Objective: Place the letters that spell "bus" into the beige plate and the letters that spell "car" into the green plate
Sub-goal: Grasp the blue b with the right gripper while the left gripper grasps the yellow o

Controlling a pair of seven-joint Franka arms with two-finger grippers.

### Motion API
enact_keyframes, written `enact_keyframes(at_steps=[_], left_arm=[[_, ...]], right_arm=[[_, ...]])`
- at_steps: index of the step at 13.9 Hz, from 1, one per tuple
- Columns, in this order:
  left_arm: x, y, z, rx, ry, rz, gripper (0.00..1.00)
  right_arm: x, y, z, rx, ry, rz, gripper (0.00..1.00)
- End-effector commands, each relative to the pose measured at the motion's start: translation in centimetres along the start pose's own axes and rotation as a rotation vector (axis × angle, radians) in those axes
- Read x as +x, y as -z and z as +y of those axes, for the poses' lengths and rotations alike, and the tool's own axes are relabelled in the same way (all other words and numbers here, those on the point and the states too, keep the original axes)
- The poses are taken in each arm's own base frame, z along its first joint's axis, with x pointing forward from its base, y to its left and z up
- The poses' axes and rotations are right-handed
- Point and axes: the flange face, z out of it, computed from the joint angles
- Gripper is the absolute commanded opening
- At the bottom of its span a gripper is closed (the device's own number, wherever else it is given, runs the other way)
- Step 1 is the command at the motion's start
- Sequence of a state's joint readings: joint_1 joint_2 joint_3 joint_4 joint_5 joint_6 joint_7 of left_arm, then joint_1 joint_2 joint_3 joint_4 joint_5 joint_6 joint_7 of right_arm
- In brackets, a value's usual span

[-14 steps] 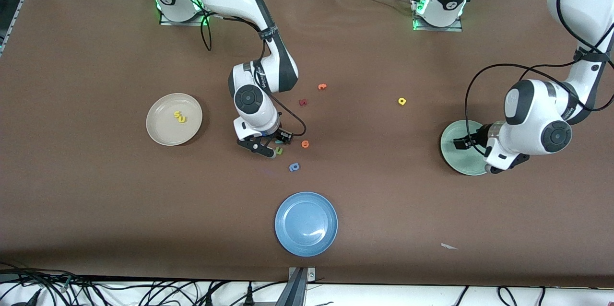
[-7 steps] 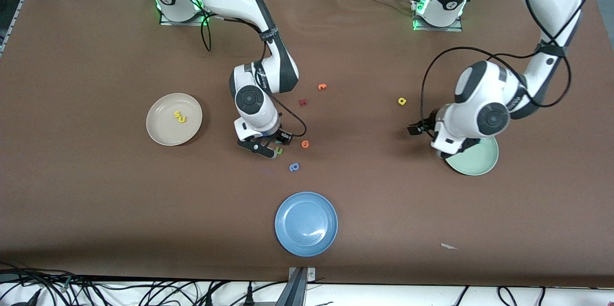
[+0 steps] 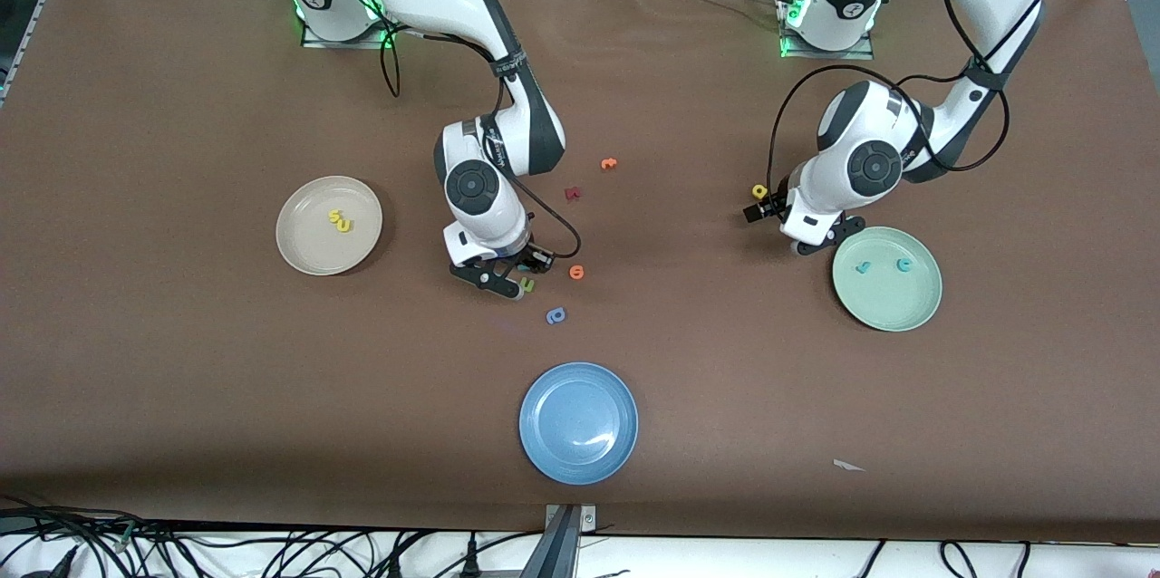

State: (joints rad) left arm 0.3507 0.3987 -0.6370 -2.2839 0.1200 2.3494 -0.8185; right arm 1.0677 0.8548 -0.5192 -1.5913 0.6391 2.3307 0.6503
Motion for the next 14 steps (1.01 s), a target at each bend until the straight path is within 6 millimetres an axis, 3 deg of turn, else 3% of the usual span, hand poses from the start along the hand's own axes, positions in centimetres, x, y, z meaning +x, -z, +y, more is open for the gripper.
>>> enact_keyframes(at_steps=[1, 2, 4, 6, 9, 14], left_arm=[[-1.7, -1.1, -1.0, -0.016, -0.002, 0.056, 0.94], [-2.0, -1.7, -1.2, -0.031, -0.003, 0.066, 0.94], [-2.5, -2.2, -1.3, -0.031, -0.008, 0.066, 0.94], [-3.0, -2.6, -1.1, -0.025, -0.017, 0.058, 0.94], [-3.4, -3.1, -1.2, -0.018, -0.022, 0.048, 0.85], [-3.6, -3.6, -1.1, -0.018, -0.025, 0.042, 0.71]], right_arm=[[-1.2, -1.9, -0.9, 0.007, 0.011, -0.013, 0.39], [-1.2, -1.8, -1.0, 0.005, 0.021, -0.01, 0.3], [-1.1, -1.7, -0.9, 0.0, 0.028, -0.011, 0.26], [-1.0, -1.3, -1.0, 0.003, 0.028, -0.015, 0.26], [-0.7, -0.8, -0.7, -0.01, 0.026, -0.023, 0.26], [1.8, 5.5, 2.0, -0.119, 0.097, -0.096, 0.26]])
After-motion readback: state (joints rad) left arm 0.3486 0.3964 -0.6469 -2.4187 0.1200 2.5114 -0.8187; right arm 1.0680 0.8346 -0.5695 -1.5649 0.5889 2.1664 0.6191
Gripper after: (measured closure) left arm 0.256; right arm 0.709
